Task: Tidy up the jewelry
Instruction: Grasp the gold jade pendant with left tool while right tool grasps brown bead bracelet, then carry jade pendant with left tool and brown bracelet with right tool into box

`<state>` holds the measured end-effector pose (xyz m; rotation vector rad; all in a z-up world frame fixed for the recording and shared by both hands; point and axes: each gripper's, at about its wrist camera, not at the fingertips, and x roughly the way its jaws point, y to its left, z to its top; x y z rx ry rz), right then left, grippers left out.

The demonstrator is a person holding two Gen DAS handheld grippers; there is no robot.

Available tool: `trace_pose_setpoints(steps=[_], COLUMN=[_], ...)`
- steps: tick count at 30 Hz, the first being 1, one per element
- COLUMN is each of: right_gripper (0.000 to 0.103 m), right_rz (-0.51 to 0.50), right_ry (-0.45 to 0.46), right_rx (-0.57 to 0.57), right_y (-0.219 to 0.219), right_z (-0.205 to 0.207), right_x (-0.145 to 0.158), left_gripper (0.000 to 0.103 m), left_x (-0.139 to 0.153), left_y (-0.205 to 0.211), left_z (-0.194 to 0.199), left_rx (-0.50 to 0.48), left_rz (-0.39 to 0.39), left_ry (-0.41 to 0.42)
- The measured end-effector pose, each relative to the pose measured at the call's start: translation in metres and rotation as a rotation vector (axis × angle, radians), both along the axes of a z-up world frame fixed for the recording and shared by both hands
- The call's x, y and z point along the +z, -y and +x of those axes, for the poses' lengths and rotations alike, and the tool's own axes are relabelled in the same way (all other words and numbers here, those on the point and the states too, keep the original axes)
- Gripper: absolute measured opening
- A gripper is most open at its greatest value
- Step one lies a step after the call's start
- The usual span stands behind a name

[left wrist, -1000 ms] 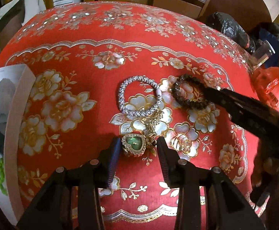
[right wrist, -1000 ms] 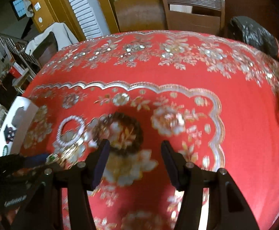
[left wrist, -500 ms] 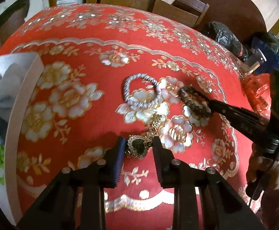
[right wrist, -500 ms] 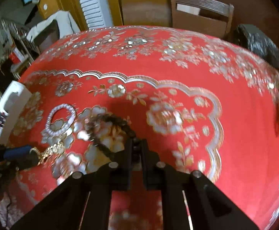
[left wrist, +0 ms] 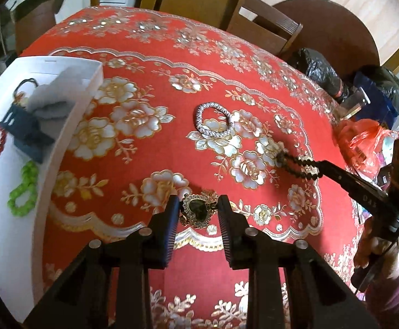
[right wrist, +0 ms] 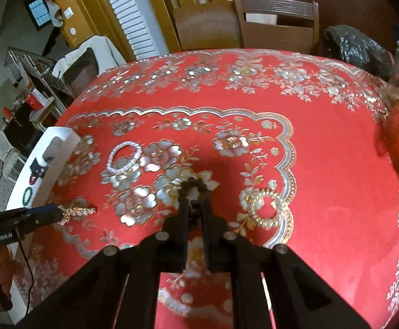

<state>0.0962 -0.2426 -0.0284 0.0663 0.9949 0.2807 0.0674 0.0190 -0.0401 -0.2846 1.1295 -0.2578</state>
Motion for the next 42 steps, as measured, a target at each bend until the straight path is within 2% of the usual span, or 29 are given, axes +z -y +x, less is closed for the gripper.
trace_pose_setpoints(steps=[11,20,28,42], right_gripper=[0.008,0.008,0.008,0.008], right_rz=[0.029,0.030,0.035,0.040], right_ry=[0.035,0.023,0.024,0.021], right_rx=[0.026,0.075,0.132,0.285], right_y=[-0.008,-0.032,-0.066,-0.150], right_z=[-0.043,-0.066,-0.076,-0.084], right_x=[0.029,0.032,0.034,0.039], left_gripper=[0.053,0.053,0.053,0.053], left_x=[0.019,0.038,0.046,0.050], left_y=[-0.027,-0.063,-0.093,-0.135], left_z=[-0.036,-0.058,-0.070,-0.085], left_rx=[0.046,0.109,0.166,0.239], left_rz=[-0.007,-0.002,0.004,0.022], left_ry=[0.019,0.059,0.079,0.092])
